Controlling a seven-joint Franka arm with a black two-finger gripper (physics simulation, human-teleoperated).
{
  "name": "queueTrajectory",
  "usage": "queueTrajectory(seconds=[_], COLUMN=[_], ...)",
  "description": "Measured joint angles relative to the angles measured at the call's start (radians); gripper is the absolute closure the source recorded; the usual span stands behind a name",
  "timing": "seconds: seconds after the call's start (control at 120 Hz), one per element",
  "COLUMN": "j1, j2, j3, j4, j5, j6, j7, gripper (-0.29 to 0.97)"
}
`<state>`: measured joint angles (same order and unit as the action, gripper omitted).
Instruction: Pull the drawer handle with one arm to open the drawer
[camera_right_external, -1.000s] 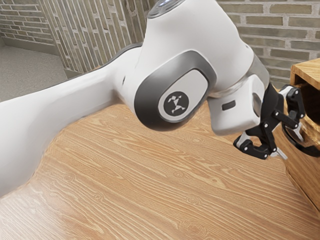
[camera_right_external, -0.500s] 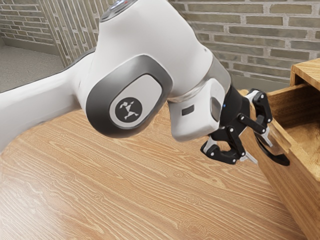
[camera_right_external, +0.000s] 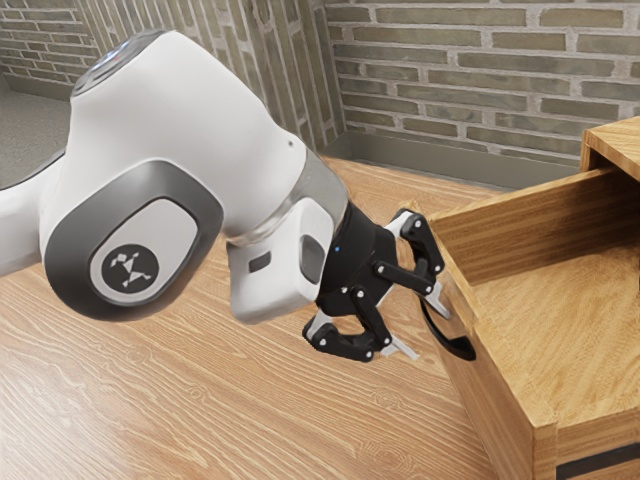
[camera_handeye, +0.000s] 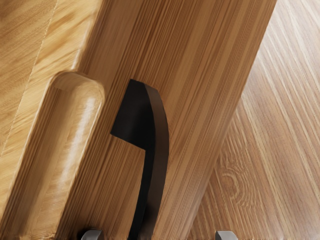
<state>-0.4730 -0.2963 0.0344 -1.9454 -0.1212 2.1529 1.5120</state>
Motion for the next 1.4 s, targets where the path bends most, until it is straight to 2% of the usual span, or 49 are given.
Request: queueTrajectory(seconds=[0.092,0.208,0.408,0.55,0.625,0.792,1.017,1.042,1.05,1.125,1.183,1.233,1.275,1.333,1.4], j1=[0.01,0.016,0.024,0.032,0.038,0.039,0.044,0.045,0.045,0.044,0.045,0.046,0.049,0.072,0.085], j2=[-0.027,-0.061,-0.136,-0.193,-0.213,-0.246,-0.279,-0.288,-0.293,-0.355,-0.403,-0.457,-0.508,-0.543,-0.547], j3=[0.0,0.0,-0.001,-0.001,-0.002,-0.002,-0.001,-0.006,-0.009,-0.06,-0.067,-0.051,-0.005,0.057,0.059], j4=[-0.03,-0.072,-0.146,-0.19,-0.21,-0.241,-0.255,-0.242,-0.234,-0.077,-0.004,-0.008,-0.046,-0.079,-0.092], j5=[0.0,0.0,-0.002,-0.002,-0.001,0.002,0.008,0.009,0.011,0.05,0.077,0.1,0.122,0.144,0.16], j6=[0.006,0.014,0.023,0.027,0.028,0.036,0.051,0.051,0.05,-0.004,-0.062,-0.121,-0.186,-0.318,-0.451], j7=[-0.002,-0.005,-0.008,-0.009,-0.01,-0.014,-0.02,-0.02,-0.021,-0.023,-0.027,-0.041,-0.08,-0.207,-0.374], gripper=[0.48,0.43,0.41,0.54,0.53,0.59,0.81,0.88,0.82,0.6,0.44,0.34,0.27,0.2,0.15])
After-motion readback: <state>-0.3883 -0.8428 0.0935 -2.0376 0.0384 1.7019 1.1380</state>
